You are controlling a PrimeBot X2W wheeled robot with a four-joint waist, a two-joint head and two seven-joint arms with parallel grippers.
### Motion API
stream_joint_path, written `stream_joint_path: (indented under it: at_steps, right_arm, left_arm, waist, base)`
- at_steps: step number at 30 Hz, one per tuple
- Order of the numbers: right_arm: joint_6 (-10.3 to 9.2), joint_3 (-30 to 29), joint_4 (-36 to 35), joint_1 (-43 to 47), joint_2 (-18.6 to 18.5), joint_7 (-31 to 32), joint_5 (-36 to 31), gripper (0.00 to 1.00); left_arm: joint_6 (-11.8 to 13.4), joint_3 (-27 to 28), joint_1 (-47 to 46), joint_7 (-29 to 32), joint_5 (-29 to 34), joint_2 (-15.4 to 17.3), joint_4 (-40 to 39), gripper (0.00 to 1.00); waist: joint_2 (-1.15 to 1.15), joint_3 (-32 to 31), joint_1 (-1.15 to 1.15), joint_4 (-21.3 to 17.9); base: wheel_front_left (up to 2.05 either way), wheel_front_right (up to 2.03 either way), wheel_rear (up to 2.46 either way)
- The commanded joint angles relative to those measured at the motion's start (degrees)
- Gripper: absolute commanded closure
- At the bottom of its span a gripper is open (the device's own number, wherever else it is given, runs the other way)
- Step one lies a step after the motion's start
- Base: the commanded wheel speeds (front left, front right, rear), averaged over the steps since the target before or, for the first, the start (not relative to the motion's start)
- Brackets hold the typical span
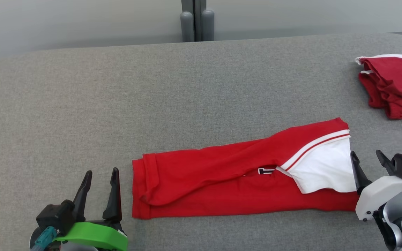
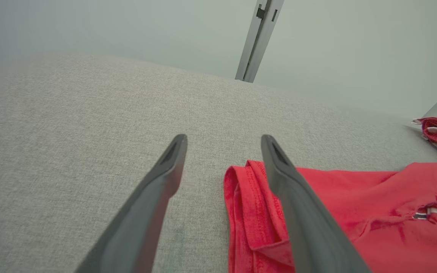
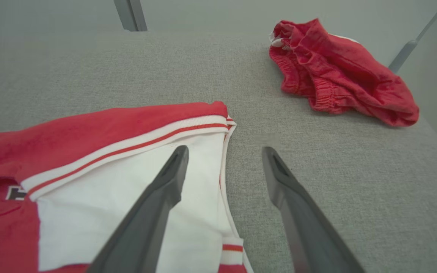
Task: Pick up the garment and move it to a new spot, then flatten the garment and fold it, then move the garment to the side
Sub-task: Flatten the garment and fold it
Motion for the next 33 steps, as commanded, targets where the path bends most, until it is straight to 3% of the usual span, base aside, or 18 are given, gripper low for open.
stream_joint_path:
  at_steps: [1,8,14,15,16,17,18,25,33]
  right_arm:
    - [-0.07,0.17,1.58,-0.94,-0.74,0.65,-0.75,0.0]
    - [-0.07,1.79,9.37,-2.92,-2.3,4.56,-0.56,0.0]
    - [-0.07,4.88,11.91,-2.85,-2.74,8.29,1.39,0.01]
    - [-0.07,5.3,12.06,-2.83,-2.77,8.74,1.49,0.4]
    - [-0.06,5.77,12.22,-2.9,-2.65,9.1,1.79,0.71]
    - [-0.04,6.07,12.36,-2.98,-2.55,9.42,2.05,0.79]
    - [-0.04,6.35,12.53,-3.11,-2.48,9.55,2.04,1.0]
    - [-0.06,7.11,13.26,-7.14,-2.58,7.9,1.87,1.0]
    - [-0.08,3.91,8.97,-7.85,-6.15,6.42,2.09,1.0]
  left_arm:
    - [0.13,0.76,0.52,0.01,0.83,-0.22,0.35,0.0]
    - [0.29,2.66,0.55,0.0,3.44,-1.5,1.2,0.0]
    - [-0.21,3.8,1.15,0.0,4.31,-2.33,1.59,0.0]
    - [-0.24,3.93,1.15,0.0,4.48,-2.46,1.68,0.0]
    - [-0.31,4.09,1.07,0.0,4.66,-2.7,1.79,0.0]
    - [-0.35,4.19,1.02,0.0,4.8,-2.92,1.86,0.0]
    - [-0.4,4.24,1.02,0.0,4.95,-3.15,1.93,0.0]
    - [-1.28,4.23,-0.08,0.0,6.19,-4.36,2.94,0.0]
    - [-1.85,4.7,0.08,0.0,6.9,-5.52,3.48,0.0]
  waist:
    - [0.0,0.61,0.0,0.59]
    - [0.0,1.38,0.0,2.27]
    - [0.0,1.07,0.0,2.71]
    - [0.0,1.01,0.0,2.68]
    - [0.0,0.89,0.0,2.59]
    - [0.0,0.79,0.0,2.49]
    - [0.0,0.69,0.0,2.33]
    - [0.0,-0.1,0.0,0.75]
    - [0.0,-1.39,0.0,-1.46]
  base:
    - [0.0,0.0,0.0]
    - [0.0,0.0,0.0]
    - [0.0,0.0,0.0]
    - [0.0,0.0,0.0]
    - [0.0,0.0,0.0]
    - [0.0,0.0,0.0]
    - [0.0,0.0,0.0]
    - [0.0,0.0,0.0]
    - [0.0,0.0,0.0]
